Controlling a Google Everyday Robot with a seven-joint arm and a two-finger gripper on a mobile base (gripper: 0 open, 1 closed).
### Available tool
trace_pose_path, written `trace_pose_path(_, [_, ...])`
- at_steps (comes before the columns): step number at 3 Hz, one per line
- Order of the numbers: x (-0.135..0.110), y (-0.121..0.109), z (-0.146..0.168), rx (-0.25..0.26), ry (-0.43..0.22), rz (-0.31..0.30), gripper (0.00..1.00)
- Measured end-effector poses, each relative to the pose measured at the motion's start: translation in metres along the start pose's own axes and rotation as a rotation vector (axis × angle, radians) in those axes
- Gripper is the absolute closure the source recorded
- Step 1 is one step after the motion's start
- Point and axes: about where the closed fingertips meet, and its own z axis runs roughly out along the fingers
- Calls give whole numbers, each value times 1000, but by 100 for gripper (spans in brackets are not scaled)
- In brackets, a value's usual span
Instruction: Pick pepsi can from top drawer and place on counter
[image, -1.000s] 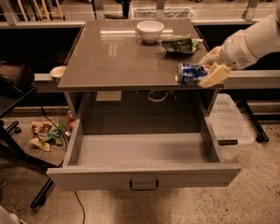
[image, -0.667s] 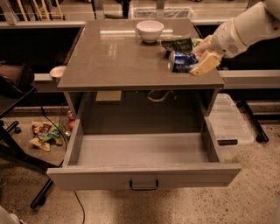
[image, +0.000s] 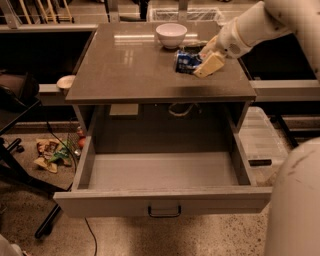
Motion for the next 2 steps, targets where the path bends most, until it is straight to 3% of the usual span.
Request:
trace_pose_path(1, [-5,-12,32,-6,1,28,100])
trace_pose_path(2, [-7,-23,54,-16,-3,54,73])
